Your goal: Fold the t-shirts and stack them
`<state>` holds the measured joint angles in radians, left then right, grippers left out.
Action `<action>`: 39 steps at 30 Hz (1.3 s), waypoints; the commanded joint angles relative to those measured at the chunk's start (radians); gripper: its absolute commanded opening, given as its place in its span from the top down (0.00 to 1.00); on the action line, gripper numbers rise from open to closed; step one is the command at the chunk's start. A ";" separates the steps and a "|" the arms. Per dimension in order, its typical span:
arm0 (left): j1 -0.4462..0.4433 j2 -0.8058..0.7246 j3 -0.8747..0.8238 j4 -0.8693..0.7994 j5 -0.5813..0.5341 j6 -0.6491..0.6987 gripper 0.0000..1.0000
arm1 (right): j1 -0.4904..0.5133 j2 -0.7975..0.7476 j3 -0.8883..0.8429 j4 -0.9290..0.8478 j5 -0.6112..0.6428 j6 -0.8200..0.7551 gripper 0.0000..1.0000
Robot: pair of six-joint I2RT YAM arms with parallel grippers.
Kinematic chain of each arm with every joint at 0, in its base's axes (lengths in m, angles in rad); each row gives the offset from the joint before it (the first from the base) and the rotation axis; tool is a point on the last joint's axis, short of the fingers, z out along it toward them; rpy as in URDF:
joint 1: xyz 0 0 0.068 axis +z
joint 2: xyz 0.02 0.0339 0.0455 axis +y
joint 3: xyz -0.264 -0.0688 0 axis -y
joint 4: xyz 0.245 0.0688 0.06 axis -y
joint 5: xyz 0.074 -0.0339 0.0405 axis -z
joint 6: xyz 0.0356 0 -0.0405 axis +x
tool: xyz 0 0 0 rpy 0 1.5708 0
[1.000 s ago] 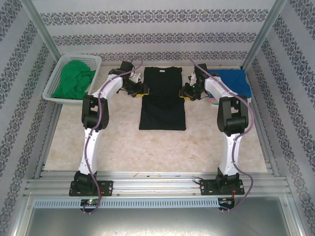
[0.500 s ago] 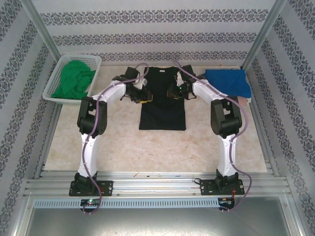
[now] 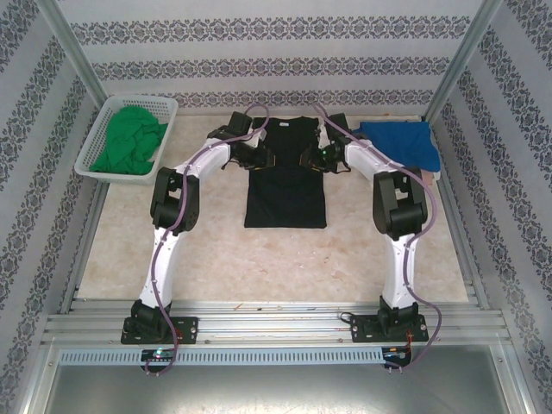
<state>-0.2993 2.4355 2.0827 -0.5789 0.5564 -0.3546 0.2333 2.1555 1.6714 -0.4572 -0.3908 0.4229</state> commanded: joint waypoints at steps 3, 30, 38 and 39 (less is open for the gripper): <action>0.019 -0.028 -0.078 -0.077 -0.092 0.056 0.66 | 0.058 -0.123 -0.210 0.090 0.018 0.023 0.64; -0.116 -0.774 -1.077 0.307 -0.240 -0.049 0.53 | 0.334 -0.725 -0.749 -0.089 0.322 0.030 0.42; -0.118 -0.803 -1.215 0.389 -0.178 -0.070 0.52 | 0.332 -0.687 -0.877 0.022 0.239 0.161 0.43; -0.118 -0.796 -1.217 0.386 -0.163 -0.070 0.54 | 0.337 -0.681 -0.880 0.029 0.238 0.167 0.43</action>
<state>-0.4171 1.6569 0.8818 -0.2695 0.3466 -0.4107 0.5591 1.4700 0.7918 -0.4568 -0.1402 0.5400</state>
